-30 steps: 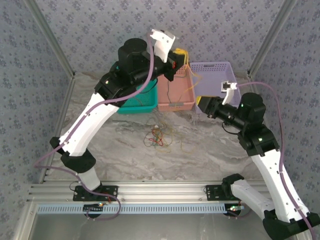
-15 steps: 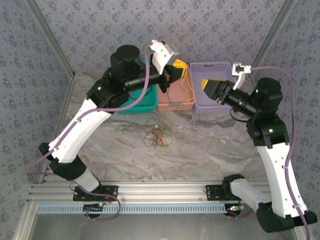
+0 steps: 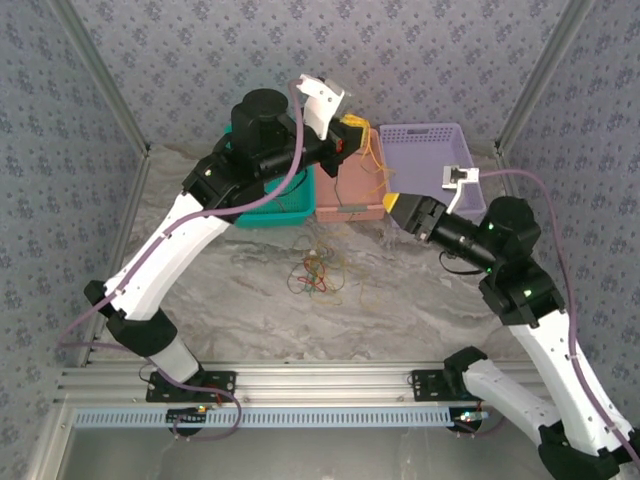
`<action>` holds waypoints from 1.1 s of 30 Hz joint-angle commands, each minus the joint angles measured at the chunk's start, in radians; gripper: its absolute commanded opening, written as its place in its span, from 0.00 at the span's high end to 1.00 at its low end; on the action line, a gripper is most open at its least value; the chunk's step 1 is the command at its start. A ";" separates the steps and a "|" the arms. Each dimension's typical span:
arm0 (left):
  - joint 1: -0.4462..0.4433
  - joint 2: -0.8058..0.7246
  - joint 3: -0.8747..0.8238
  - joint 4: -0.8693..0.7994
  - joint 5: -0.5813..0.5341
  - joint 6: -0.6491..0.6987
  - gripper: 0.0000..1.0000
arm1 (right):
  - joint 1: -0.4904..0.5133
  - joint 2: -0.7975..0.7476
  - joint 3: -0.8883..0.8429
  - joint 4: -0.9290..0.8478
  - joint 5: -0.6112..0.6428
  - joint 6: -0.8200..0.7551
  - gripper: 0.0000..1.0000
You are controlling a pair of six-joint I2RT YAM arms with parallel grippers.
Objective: Untangle the cables
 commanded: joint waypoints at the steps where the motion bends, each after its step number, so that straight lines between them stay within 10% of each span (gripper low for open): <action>1: -0.008 -0.008 -0.006 0.032 -0.026 -0.036 1.00 | 0.061 0.028 -0.008 0.163 0.146 0.143 0.46; 14: -0.022 -0.039 -0.053 0.055 -0.028 -0.043 1.00 | 0.082 0.112 0.003 0.241 0.288 0.233 0.54; 25: -0.023 -0.059 -0.082 0.064 -0.049 -0.037 1.00 | 0.022 0.099 -0.009 0.201 0.282 0.254 0.99; 33: -0.023 -0.095 -0.173 0.083 -0.200 -0.016 1.00 | -0.101 0.052 0.069 0.057 0.182 0.231 1.00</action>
